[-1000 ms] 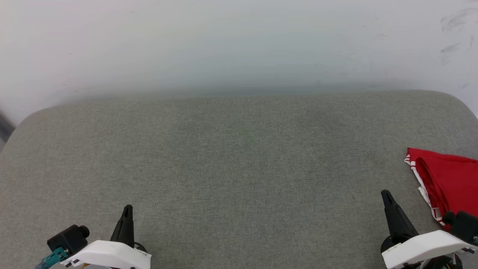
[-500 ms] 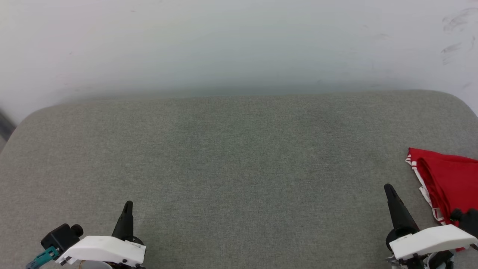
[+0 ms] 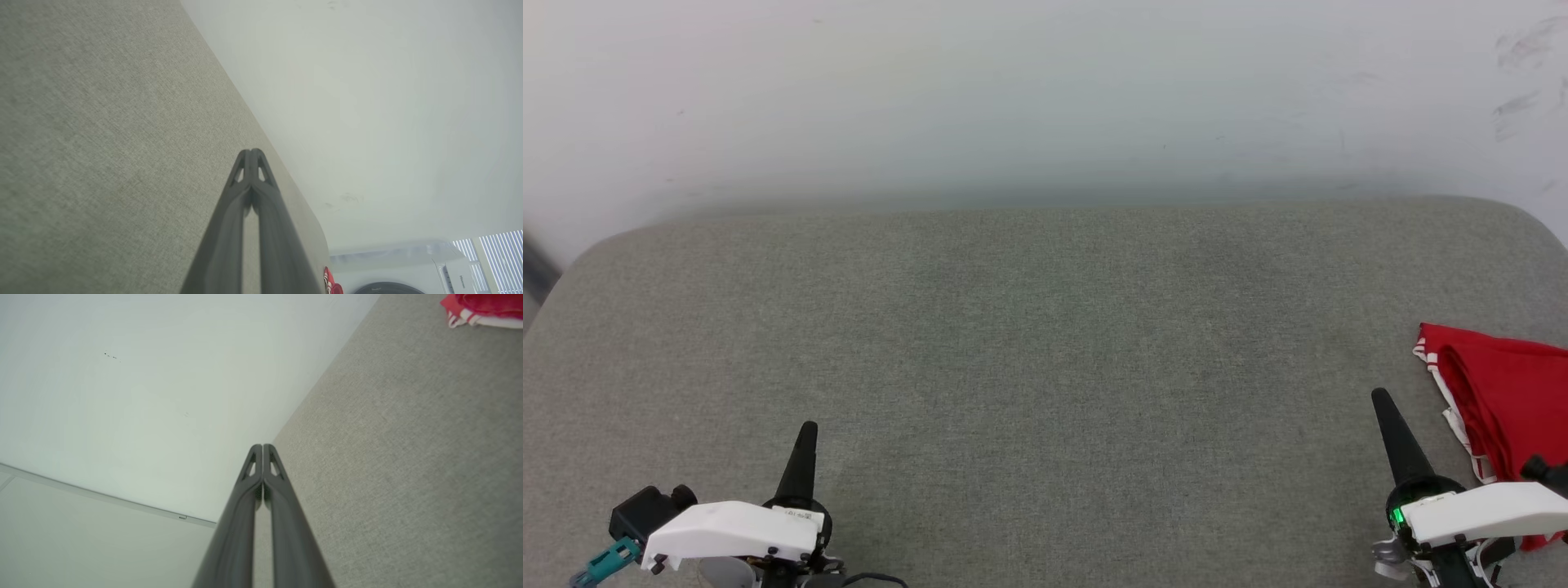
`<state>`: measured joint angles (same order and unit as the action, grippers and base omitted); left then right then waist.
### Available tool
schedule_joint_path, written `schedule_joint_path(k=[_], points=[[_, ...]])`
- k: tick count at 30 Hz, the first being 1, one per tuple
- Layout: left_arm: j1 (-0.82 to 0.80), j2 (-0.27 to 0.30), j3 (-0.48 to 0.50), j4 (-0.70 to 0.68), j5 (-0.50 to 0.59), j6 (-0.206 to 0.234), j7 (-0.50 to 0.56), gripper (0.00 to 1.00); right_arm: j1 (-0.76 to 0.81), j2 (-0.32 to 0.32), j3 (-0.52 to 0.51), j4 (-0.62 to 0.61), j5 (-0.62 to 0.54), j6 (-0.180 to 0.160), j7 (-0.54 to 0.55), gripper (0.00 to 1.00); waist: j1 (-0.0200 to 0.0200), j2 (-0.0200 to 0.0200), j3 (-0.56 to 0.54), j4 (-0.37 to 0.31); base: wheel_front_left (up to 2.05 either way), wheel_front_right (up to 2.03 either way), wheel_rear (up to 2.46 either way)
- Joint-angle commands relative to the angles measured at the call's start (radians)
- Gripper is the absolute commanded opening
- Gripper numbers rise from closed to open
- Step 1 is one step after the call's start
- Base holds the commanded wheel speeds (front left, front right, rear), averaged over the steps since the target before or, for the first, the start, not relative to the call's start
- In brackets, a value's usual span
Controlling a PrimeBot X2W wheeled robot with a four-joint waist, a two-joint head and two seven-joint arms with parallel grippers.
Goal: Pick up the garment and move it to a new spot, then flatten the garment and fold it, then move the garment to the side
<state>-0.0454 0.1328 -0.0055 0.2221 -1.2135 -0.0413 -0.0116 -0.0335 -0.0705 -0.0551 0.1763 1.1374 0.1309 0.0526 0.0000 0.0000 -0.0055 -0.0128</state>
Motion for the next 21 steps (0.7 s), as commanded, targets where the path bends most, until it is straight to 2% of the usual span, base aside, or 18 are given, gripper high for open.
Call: schedule_joint_path(k=[1,21], points=[[-0.022,-0.003,0.011,-0.005,-0.026,-0.008,0.007,0.0,-0.022,0.002,-0.004,-0.001,0.032,0.0,0.005,0.0,0.0,0.0,0.0,0.0,0.0,0.0,0.0],[-0.041,-0.034,0.054,0.006,-0.174,-0.042,0.053,0.0,-0.046,0.006,-0.022,0.026,0.21,0.0,0.024,0.0,0.0,0.0,0.003,0.005,0.0,0.0,0.0]])
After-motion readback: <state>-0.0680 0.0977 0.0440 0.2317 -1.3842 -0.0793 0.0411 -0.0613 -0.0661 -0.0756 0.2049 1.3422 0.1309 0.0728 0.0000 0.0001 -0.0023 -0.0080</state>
